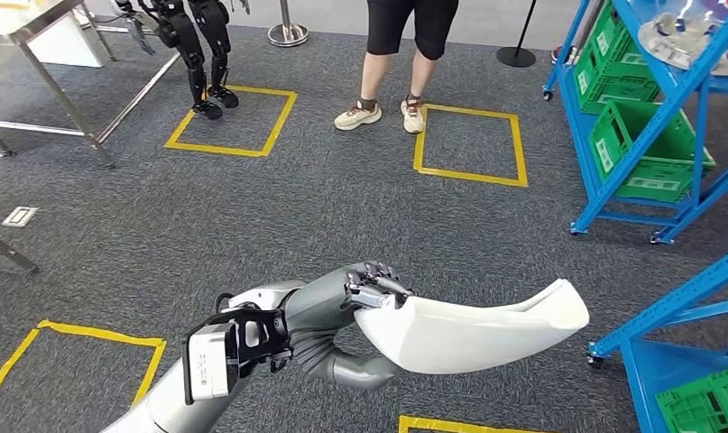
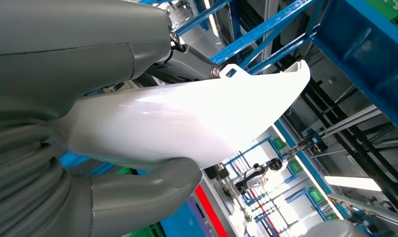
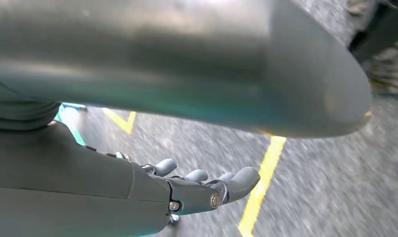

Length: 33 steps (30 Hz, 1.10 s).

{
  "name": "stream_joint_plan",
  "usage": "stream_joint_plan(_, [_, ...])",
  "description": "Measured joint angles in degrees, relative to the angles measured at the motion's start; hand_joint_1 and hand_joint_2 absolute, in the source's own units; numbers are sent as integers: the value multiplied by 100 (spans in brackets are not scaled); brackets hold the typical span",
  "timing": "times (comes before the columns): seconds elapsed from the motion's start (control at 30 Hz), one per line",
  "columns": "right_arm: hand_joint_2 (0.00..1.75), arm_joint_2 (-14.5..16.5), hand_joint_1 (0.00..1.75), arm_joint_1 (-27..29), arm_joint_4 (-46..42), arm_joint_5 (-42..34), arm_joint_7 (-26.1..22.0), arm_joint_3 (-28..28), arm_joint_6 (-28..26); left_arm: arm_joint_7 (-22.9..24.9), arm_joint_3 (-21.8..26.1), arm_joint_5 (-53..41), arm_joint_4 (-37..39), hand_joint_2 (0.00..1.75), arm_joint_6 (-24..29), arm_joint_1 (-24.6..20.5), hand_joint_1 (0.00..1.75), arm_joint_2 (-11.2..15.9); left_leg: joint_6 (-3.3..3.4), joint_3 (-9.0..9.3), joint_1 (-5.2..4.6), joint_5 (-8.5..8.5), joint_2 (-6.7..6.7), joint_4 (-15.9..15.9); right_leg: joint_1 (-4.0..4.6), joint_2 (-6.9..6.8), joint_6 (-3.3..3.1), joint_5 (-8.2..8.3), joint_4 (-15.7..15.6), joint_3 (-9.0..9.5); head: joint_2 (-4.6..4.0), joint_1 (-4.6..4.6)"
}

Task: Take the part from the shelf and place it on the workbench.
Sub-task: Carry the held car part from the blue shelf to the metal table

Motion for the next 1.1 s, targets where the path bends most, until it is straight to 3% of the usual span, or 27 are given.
stream_joint_plan(0.07, [0,-21,0,-7,0,0,-62,-1,-14,-4,-23,-8,-56,175,-16,23,175,4,-85,-40,13,32,-116,-21,17,-78,-66,1,-38,7,0,1])
stream_joint_plan(0.1, [0,-31,0,-12,-1,4,-88,-1,-20,-6,-32,-8,-79,175,-25,40,175,14,-117,-58,18,28,-83,-11,18,-148,-108,17,-54,11,0,0])
stream_joint_plan(0.17, [0,-44,0,-13,-3,14,-158,-1,-39,-8,-44,-16,-111,175,-45,62,175,39,-160,-190,8,-147,196,242,13,-297,-200,43,-87,15,0,-36])
stream_joint_plan(0.23, [0,-55,0,4,-4,37,-236,-2,-68,-15,-60,-35,-121,175,-64,72,175,57,-180,-486,-2,-525,516,906,40,-455,-253,39,-91,10,0,-73])
stream_joint_plan(0.3, [0,-61,0,18,-4,66,-273,-1,-98,-22,-76,-49,-115,175,-79,91,175,77,-194,-745,0,-756,598,1506,61,-629,-265,34,-88,3,0,-77])
stream_joint_plan(0.33, [0,-62,0,15,-4,79,-278,0,-109,-22,-84,-51,-112,175,-89,98,175,86,-193,-742,0,-722,614,1546,66,-711,-265,32,-86,3,0,-77])
stream_joint_plan(0.4, [0,-62,0,-8,-4,102,-270,1,-117,-3,-99,-51,-116,175,-106,100,175,91,-170,-410,-4,-411,711,991,71,-861,-253,20,-78,17,0,-78])
stream_joint_plan(0.47, [0,-62,0,-31,-4,120,-262,0,-117,46,-109,-41,-133,175,-114,85,175,84,-105,-14,-39,-180,949,261,93,-978,-211,-6,-62,38,0,-75])
stream_joint_plan(0.53, [0,-62,0,-55,-4,140,-256,1,-116,114,-115,-19,-150,175,-114,68,175,72,-32,98,-78,-142,1027,4,113,-1079,-150,-19,-56,53,0,-69])
stream_joint_plan(0.6, [0,-61,0,-87,-4,156,-250,2,-115,171,-121,-2,-157,175,-114,57,175,62,34,83,-73,-101,885,-15,100,-1138,-83,-26,-58,75,0,-67])
stream_joint_plan(0.67, [0,-58,0,-105,-3,160,-254,3,-116,206,-128,8,-156,175,-114,29,175,46,99,88,-38,-56,765,-53,72,-876,-14,-168,131,11,0,-57])
stream_joint_plan(0.73, [0,-56,0,-90,-2,155,-257,3,-116,238,-152,22,-139,175,-115,-17,175,16,138,77,-14,-29,639,-64,57,-523,31,-506,752,-283,0,-37])
stream_joint_plan(0.8, [0,-55,0,-66,-2,142,-256,3,-115,287,-191,44,-95,175,-118,-40,175,-10,148,54,-13,-20,488,-50,57,-432,47,-735,1407,-624,0,-26])
stream_joint_plan(0.83, [0,-53,0,-63,-2,133,-256,3,-113,311,-208,57,-66,175,-120,-42,175,-22,146,47,-12,-18,410,-38,53,-425,47,-694,1490,-685,0,-25])
stream_joint_plan(0.87, [0,-51,0,-64,-2,127,-252,3,-111,330,-225,67,-38,175,-121,-46,175,-36,141,42,-8,-17,330,-23,46,-413,45,-546,1348,-635,0,-24])
stream_joint_plan(0.9, [0,-50,0,-67,-2,123,-242,3,-110,342,-243,74,-11,175,-121,-55,175,-55,129,40,-3,-18,251,-7,32,-366,42,-332,1006,-481,0,-22])
stream_joint_plan(0.97, [0,-49,0,-71,-2,119,-199,3,-106,360,-278,84,33,175,-121,-81,175,-97,76,15,0,-18,101,28,-4,-94,45,-51,274,-145,0,-17])
stream_joint_plan(1.03, [0,-46,0,-75,-2,114,-166,3,-102,370,-310,89,73,175,-121,-104,175,-128,-7,-27,-2,1,-21,32,-3,60,26,-12,-13,-27,0,-13])
stream_joint_plan(1.1, [0,-37,0,-79,-2,113,-161,2,-100,373,-337,91,104,175,-121,-116,175,-138,-90,-65,8,34,-117,3,14,-73,-45,17,-34,-28,0,-12])
